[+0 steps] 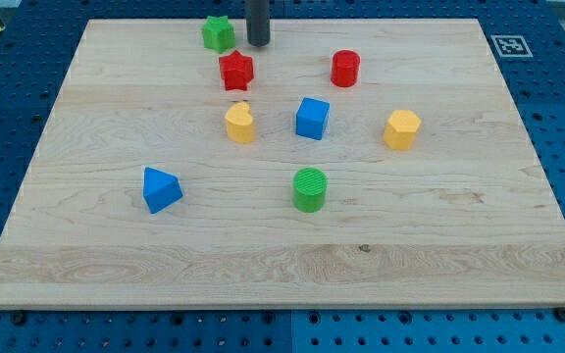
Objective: Move the green star to the top left of the red star
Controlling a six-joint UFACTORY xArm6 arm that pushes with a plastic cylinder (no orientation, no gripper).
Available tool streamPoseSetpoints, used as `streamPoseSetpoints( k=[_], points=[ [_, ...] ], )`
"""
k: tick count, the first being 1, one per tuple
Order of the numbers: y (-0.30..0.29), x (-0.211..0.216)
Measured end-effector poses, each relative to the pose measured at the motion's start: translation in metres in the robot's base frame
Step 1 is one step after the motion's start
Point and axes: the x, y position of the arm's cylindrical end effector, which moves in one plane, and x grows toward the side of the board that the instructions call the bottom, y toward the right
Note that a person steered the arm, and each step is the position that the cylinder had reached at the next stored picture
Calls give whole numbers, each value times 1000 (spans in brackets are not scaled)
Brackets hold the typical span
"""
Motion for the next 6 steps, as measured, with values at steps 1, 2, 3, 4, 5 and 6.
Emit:
streamPoseSetpoints(
  k=[1,2,3,4,5,6],
  points=[
    [-18,0],
    [-38,0],
    [-51,0],
    [-53,0],
    [-58,1],
    [-72,1]
  ],
)
